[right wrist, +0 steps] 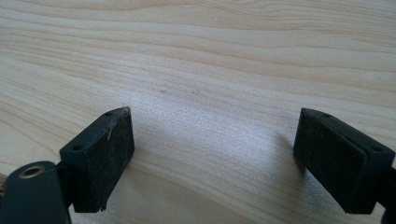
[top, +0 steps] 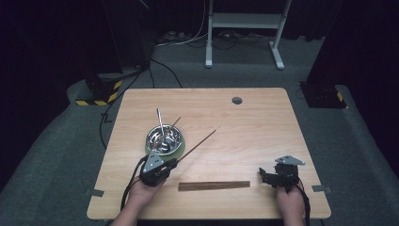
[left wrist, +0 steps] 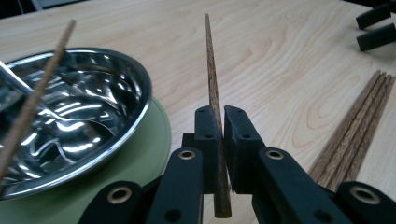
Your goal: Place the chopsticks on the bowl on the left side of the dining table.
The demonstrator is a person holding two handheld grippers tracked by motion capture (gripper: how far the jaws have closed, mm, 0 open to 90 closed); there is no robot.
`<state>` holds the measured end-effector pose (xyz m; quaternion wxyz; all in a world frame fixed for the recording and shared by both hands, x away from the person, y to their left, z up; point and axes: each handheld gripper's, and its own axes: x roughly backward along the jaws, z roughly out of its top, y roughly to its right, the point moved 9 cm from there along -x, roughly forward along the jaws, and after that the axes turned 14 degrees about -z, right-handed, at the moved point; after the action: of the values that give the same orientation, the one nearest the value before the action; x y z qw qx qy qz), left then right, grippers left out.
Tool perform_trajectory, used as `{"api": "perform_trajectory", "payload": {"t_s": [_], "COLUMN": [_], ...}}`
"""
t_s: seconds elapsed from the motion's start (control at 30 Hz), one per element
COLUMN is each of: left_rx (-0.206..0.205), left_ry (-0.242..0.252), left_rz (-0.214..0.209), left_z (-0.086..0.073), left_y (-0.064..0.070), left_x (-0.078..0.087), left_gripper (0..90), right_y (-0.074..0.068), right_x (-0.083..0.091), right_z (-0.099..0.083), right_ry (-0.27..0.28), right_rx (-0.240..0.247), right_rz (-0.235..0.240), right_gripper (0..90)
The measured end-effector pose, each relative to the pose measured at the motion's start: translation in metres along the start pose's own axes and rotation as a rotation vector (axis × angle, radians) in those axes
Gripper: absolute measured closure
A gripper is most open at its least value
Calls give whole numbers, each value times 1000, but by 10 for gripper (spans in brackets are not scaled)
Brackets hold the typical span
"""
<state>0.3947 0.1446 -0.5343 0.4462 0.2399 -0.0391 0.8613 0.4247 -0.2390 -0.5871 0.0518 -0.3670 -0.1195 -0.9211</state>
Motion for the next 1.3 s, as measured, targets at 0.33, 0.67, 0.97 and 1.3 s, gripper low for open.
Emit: {"api": "perform_trajectory", "payload": {"t_s": [0.33,0.67,0.97,1.3], "left_rx": [16,18,16,37], "left_ry": [30,33,21,21], "left_rz": [75,156,203,242], "left_z": [3,1,-2,-6], "left_y": [-20,-36,-45,-53], "left_x": [21,34,40,44], "left_gripper": [840,839,839,839], "right_y": [0,0,0,0], "right_x": [0,0,0,0], "right_z": [0,0,0,0], "right_ry": [0,2,3,1], "right_rx": [0,-1,-1,0], "right_rz": [0,-1,-2,-1], "right_gripper": [119,119,119,119]}}
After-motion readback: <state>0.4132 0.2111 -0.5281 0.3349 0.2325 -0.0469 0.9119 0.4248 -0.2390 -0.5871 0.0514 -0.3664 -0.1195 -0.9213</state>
